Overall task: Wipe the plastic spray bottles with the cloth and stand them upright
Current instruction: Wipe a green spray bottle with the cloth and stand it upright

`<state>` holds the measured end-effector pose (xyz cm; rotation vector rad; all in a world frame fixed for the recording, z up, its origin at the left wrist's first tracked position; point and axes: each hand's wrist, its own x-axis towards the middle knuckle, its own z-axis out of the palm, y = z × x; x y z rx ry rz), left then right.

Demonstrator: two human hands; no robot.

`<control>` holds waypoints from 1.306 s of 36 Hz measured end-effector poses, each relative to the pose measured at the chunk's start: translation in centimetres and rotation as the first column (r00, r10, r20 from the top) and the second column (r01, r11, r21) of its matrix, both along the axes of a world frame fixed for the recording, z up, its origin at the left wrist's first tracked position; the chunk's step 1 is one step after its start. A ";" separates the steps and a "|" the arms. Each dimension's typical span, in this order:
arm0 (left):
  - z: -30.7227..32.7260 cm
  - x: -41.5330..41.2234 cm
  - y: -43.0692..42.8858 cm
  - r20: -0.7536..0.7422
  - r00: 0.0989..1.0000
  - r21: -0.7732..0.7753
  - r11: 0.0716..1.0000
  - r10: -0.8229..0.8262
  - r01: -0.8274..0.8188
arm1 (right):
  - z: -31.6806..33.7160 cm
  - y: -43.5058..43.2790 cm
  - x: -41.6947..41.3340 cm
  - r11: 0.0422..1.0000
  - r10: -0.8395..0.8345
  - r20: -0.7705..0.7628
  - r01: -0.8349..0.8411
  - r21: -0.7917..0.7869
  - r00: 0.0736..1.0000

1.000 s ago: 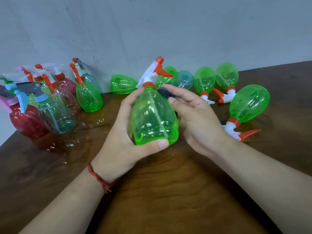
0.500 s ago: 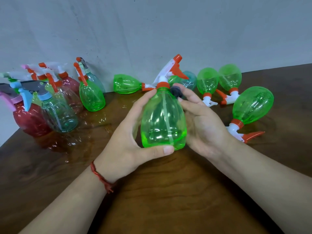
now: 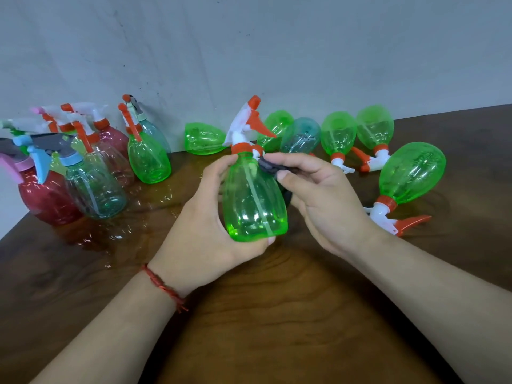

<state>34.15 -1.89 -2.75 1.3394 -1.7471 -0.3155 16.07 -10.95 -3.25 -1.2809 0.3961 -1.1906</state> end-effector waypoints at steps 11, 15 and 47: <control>-0.1 2.1 -1.1 -0.178 0.941 0.024 0.957 0.288 -0.289 | -0.8 0.4 0.1 0.903 -0.133 -0.253 0.012 -0.429 0.958; 0.0 1.7 -0.8 -0.148 0.956 0.028 0.967 0.254 -0.253 | -0.8 0.4 0.1 0.873 -0.223 -0.261 0.072 -0.483 0.939; 0.3 0.0 -0.1 -0.256 0.965 -0.014 0.998 0.050 -0.055 | 0.3 0.1 -0.2 0.997 -0.036 -0.059 0.032 -0.066 0.998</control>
